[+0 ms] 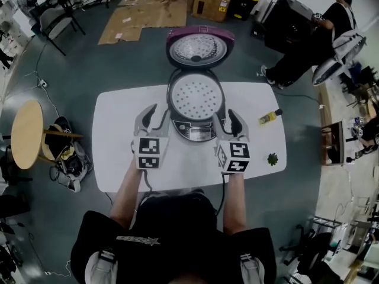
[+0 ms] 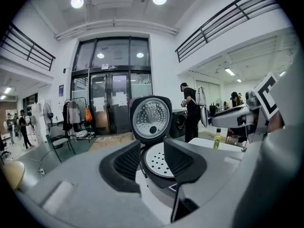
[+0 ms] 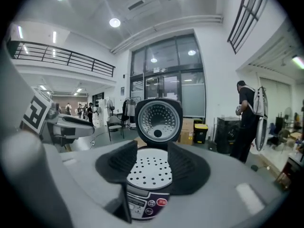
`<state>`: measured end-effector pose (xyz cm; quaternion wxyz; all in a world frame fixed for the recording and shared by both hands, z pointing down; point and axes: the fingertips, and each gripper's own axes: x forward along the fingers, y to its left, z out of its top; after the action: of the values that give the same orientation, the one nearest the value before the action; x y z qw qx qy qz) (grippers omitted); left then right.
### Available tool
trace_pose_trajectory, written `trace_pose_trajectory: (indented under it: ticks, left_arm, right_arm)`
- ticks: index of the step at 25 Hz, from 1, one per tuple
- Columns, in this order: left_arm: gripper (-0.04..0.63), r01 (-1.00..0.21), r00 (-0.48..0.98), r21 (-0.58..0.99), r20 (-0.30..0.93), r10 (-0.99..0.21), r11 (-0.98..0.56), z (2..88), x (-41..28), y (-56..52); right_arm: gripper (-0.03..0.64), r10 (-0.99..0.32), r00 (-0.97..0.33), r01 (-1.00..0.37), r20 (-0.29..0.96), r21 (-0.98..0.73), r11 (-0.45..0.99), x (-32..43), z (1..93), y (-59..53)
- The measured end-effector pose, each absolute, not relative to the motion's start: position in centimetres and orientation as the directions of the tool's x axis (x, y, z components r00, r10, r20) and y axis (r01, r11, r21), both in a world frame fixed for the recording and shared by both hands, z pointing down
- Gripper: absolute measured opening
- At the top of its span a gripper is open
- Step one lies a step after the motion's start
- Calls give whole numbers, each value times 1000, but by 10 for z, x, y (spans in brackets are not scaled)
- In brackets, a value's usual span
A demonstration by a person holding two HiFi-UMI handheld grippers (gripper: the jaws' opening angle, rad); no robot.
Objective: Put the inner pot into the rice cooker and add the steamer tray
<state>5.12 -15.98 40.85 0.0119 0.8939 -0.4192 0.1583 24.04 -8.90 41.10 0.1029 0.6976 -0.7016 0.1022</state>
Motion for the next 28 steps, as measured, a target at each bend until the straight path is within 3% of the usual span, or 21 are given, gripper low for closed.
trace_pose_trajectory:
  ticks: [17, 28]
  left_arm:
    - [123, -727, 642, -155, 192, -742, -669, 382, -48, -108]
    - [60, -750, 623, -148, 169, -764, -644, 390, -114, -84]
  right_arm:
    - [180, -994, 16, -998, 111, 56, -10, 132, 367, -26]
    - [94, -995, 28, -998, 97, 54, -23, 76, 388, 5]
